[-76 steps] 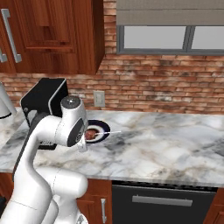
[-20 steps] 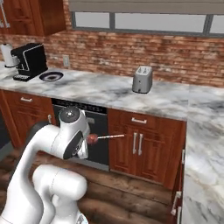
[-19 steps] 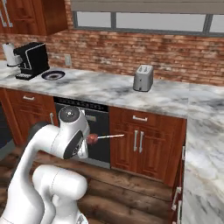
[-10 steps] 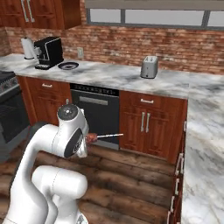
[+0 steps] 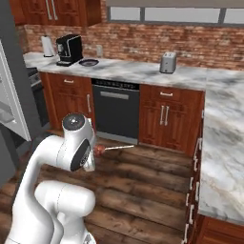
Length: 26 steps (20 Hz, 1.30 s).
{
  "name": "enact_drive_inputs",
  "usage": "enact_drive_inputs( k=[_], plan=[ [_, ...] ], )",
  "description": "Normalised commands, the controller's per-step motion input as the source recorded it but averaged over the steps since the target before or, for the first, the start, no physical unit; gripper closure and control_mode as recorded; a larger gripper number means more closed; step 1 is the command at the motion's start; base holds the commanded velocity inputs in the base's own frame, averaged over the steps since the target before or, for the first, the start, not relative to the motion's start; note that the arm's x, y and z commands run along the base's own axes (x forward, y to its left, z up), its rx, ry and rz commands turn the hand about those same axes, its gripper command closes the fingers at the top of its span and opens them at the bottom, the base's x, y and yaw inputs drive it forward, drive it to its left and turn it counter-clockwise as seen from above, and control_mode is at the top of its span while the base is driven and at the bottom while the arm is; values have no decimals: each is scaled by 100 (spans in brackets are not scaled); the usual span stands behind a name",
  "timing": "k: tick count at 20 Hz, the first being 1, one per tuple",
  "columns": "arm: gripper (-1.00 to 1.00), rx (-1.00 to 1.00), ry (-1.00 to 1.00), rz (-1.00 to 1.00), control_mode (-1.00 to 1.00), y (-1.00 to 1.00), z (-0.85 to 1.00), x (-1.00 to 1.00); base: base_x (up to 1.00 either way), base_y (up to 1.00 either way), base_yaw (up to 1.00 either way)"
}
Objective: Place the cold items (orange and bell pepper) from the fridge in one tupperware on the dining counter. Place the warm items (hot dog and kebab skewer) in the stove area in another tupperware.
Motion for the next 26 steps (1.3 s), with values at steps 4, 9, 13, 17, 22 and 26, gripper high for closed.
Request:
enact_drive_inputs(
  k=[4,9,13,17,22,26],
  plan=[
    [100,0,0,0,100,0,0,0,-100,-12,-1],
    [100,0,0,0,100,0,0,0,-52,-82,-3],
    [100,0,0,0,100,0,0,0,-43,-100,0],
    [100,0,0,0,100,0,0,0,-97,-98,-4],
    [100,0,0,0,100,0,0,0,-40,-100,-9],
    [100,0,0,0,100,0,0,0,0,-100,-4]
  ],
)
